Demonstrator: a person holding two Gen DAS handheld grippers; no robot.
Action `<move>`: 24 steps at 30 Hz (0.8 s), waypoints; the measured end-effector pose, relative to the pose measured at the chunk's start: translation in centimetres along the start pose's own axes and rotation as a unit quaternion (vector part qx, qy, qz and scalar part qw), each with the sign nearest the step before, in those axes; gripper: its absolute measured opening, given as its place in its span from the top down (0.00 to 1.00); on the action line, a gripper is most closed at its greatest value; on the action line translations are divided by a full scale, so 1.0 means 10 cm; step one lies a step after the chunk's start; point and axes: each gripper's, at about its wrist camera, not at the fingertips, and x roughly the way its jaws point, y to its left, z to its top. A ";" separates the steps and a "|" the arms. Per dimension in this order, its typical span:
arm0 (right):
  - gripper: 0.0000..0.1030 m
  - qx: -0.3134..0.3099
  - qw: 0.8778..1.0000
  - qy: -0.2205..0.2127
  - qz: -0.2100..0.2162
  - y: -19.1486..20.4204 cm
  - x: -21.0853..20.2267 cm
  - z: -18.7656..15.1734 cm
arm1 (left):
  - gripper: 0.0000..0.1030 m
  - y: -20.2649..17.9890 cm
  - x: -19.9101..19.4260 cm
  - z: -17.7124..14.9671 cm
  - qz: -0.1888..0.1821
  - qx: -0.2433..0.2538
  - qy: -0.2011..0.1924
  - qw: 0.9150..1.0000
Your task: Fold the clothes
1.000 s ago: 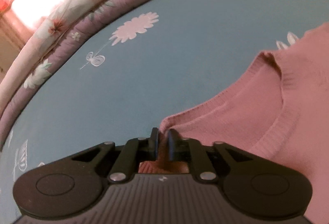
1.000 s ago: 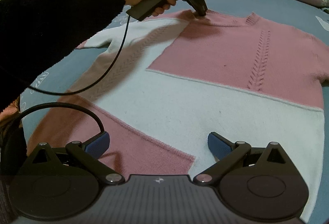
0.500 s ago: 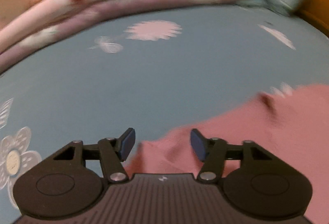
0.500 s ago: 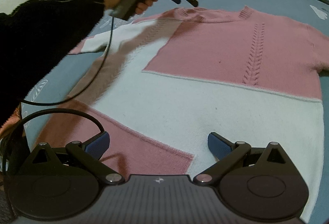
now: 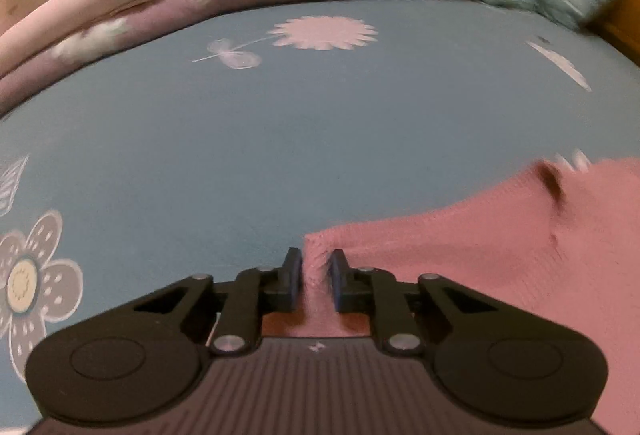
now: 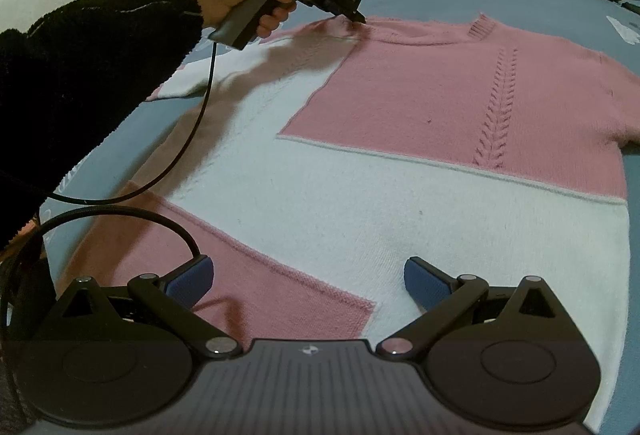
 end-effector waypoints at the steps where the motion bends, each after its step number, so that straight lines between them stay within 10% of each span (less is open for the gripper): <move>1: 0.00 0.001 1.000 0.000 0.000 0.00 -0.01 0.00 | 0.85 0.02 0.03 0.02 -0.002 -0.015 -0.001 1.000; 9: 0.00 0.002 1.000 0.005 -0.002 0.01 0.00 0.01 | 0.71 0.19 -0.33 0.07 -0.005 -0.058 -0.044 0.997; 15: 0.00 0.000 1.000 0.006 -0.007 0.03 0.02 0.01 | 0.58 0.38 -0.30 -0.24 -0.144 -0.123 0.004 0.982; 24: 0.00 -0.007 1.000 0.005 -0.010 0.02 0.04 0.00 | 0.59 0.82 -0.13 -0.24 -0.056 -0.232 -0.038 0.970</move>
